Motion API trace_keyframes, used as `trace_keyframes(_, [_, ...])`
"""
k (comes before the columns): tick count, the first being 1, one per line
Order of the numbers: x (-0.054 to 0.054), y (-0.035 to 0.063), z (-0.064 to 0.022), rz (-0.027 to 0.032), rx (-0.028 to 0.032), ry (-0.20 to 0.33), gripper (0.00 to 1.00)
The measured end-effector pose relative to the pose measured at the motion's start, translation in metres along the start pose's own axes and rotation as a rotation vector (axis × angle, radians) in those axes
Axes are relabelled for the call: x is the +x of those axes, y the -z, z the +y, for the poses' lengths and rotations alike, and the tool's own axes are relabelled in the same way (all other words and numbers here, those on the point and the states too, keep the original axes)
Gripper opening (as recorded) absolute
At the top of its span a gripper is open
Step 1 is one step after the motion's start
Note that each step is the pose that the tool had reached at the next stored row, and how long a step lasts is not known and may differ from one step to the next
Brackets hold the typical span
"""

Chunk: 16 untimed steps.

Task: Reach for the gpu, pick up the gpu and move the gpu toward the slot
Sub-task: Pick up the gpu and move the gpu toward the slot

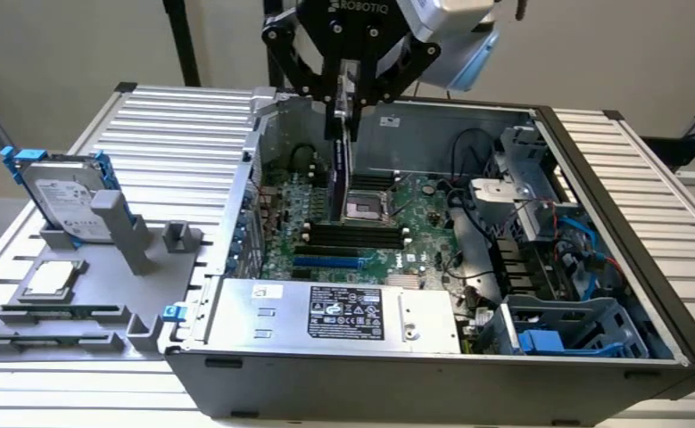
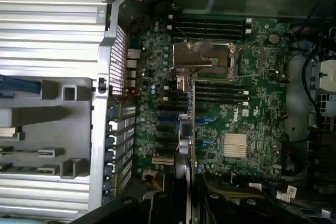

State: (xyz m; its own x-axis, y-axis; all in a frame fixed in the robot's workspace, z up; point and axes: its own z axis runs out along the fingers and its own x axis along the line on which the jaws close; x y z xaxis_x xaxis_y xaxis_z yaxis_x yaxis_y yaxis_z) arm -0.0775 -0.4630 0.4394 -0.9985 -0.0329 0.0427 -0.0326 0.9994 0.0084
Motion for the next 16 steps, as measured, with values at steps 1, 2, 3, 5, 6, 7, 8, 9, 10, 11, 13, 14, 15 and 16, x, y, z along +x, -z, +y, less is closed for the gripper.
trace_keyframes(1, [-0.005, -0.0002, 0.0011, -0.0001, 0.0, 0.0, 0.26])
trace_keyframes(2, [-0.009, -0.0003, 0.002, 0.0, 0.0, 0.0, 0.26])
trace_keyframes(3, [-0.014, -0.0006, 0.0031, -0.0001, 0.0, 0.0, 0.26])
trace_keyframes(5, [-0.023, -0.0016, 0.0055, -0.0001, 0.0, 0.0, 0.26])
trace_keyframes(6, [-0.027, -0.0023, 0.0068, -0.0001, -0.0001, 0.0, 0.26])
trace_keyframes(7, [-0.03, -0.0028, 0.0082, 0.0, 0.0, 0.0, 0.26])
trace_keyframes(8, [-0.031, -0.0029, 0.0085, 0.0001, 0.0, 0.0, 0.26])
trace_keyframes(9, [-0.031, -0.0029, 0.0084, 0.0004, -0.0001, 0.0, 0.26])
trace_keyframes(10, [-0.031, -0.0029, 0.0084, 0.0007, 0.0, 0.0, 0.26])
trace_keyframes(11, [-0.031, -0.0029, 0.0084, 0.0006, 0.0, 0.0, 0.26])
trace_keyframes(13, [-0.031, -0.003, 0.0084, 0.0007, -0.0001, 0.0, 0.26])
trace_keyframes(14, [-0.031, -0.003, 0.0084, 0.0006, -0.0001, 0.0, 0.26])
trace_keyframes(15, [-0.031, -0.003, 0.0084, 0.0007, 0.0, 0.0, 0.26])
trace_keyframes(16, [-0.031, -0.003, 0.0084, 0.0006, -0.0001, 0.0, 0.26])
